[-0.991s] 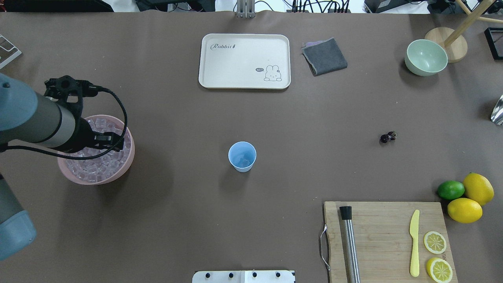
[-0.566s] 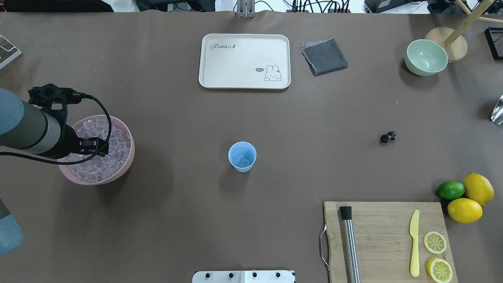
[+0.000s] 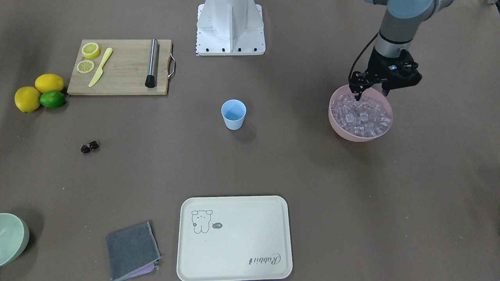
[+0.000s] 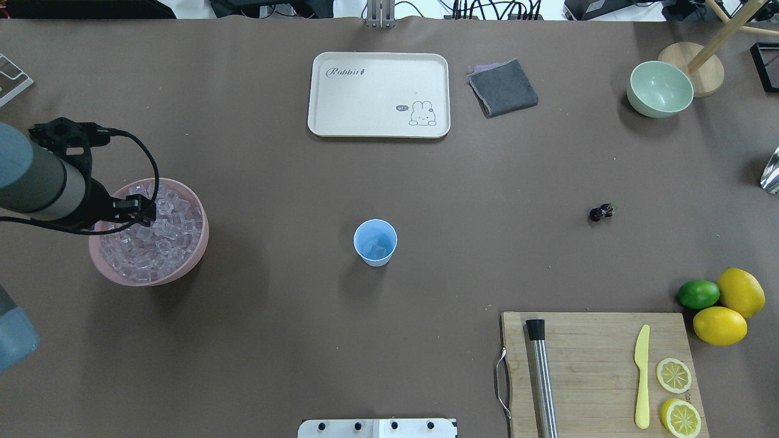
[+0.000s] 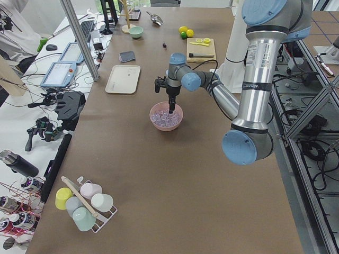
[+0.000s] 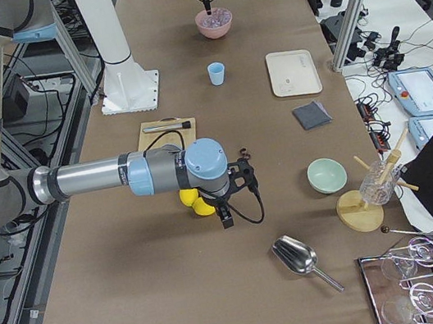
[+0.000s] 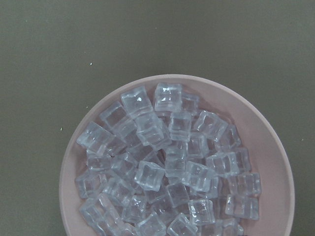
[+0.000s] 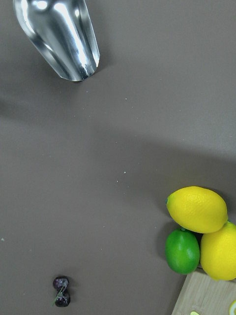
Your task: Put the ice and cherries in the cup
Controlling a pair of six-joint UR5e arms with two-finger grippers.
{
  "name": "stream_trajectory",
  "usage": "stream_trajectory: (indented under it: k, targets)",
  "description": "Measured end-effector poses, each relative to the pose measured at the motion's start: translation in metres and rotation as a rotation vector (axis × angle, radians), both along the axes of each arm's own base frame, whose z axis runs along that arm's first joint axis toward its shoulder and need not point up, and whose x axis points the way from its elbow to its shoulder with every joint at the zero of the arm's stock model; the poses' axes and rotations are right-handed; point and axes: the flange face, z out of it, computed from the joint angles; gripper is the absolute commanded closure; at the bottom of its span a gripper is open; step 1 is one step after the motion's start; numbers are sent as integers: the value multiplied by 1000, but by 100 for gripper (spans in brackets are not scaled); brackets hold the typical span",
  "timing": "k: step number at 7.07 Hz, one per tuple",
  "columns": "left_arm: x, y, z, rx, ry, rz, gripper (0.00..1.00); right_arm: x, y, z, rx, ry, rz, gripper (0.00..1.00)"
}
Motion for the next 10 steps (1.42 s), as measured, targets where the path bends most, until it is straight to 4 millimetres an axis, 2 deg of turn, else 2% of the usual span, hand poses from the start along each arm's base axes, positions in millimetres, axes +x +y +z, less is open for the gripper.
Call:
stream_trajectory:
  k: [1,2,4,7,10]
  targets:
    - [-21,-19,11,-51,38,-63,11,0,0,-1,2,0,0,0]
    - [-29,-32,20,-109,97,-142,11,0,0,-1,3,0,-1,0]
    - [-28,-46,29,-213,210,-315,11,0,0,-4,9,0,0,0]
    - [-18,-39,33,-325,264,-530,11,0,0,-10,20,0,1,0]
    - [-2,-23,50,-359,230,-589,12,0,5,-11,18,0,0,0]
